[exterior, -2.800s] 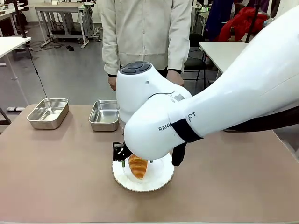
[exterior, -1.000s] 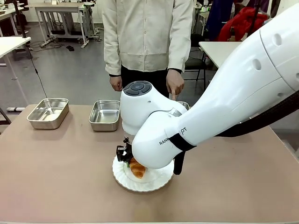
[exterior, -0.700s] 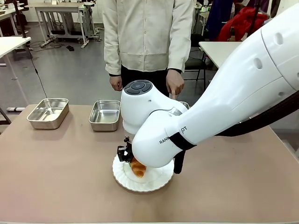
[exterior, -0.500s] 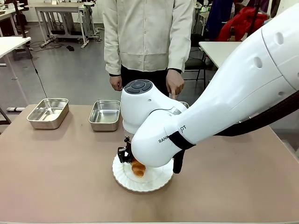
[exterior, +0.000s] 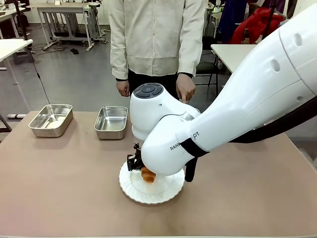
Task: Place the bread in the container.
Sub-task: Place the Butter Roll into the Airtight Container indicated by the human.
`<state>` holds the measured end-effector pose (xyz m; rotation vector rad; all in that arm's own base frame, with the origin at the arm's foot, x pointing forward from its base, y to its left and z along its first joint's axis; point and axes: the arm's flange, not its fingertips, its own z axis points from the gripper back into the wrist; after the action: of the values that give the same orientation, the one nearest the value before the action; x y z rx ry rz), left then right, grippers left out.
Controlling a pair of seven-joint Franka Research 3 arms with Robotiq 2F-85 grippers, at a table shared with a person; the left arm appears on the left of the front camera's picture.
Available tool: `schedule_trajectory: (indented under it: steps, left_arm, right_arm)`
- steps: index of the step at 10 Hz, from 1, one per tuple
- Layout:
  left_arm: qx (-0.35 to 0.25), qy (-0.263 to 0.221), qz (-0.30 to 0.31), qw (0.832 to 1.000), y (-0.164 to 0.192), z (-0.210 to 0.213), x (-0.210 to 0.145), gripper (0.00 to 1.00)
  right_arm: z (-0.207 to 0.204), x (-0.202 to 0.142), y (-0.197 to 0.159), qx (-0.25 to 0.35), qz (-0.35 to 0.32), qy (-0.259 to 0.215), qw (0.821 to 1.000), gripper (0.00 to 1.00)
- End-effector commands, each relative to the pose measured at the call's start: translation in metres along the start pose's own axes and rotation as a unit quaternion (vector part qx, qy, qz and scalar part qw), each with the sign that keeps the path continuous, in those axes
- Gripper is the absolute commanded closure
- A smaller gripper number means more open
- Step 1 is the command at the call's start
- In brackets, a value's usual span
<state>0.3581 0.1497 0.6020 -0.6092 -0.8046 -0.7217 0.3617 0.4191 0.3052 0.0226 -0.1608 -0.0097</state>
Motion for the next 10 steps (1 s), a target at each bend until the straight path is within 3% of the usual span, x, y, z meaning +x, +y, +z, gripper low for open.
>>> schedule_trajectory:
  steps: [1, 4, 7, 10]
  left_arm:
    - [-0.005, -0.007, -0.007, 1.000, -0.002, 0.001, 0.000, 0.00]
    - [-0.005, -0.007, -0.007, 1.000, -0.002, 0.001, 0.000, 0.00]
    - [-0.005, -0.007, -0.007, 1.000, -0.002, 0.001, 0.000, 0.00]
    - [-0.005, -0.007, -0.007, 1.000, -0.002, 0.001, 0.000, 0.00]
  right_arm:
    - [0.016, 0.018, -0.011, -0.005, 0.006, -0.027, 1.000, 0.75]
    - [0.027, 0.040, -0.034, 0.009, 0.024, -0.030, 0.999, 0.75]
    - [0.055, 0.103, -0.086, 0.005, 0.032, -0.059, 0.998, 0.75]
    - [0.055, 0.171, -0.131, 0.013, 0.037, -0.059, 0.998, 0.75]
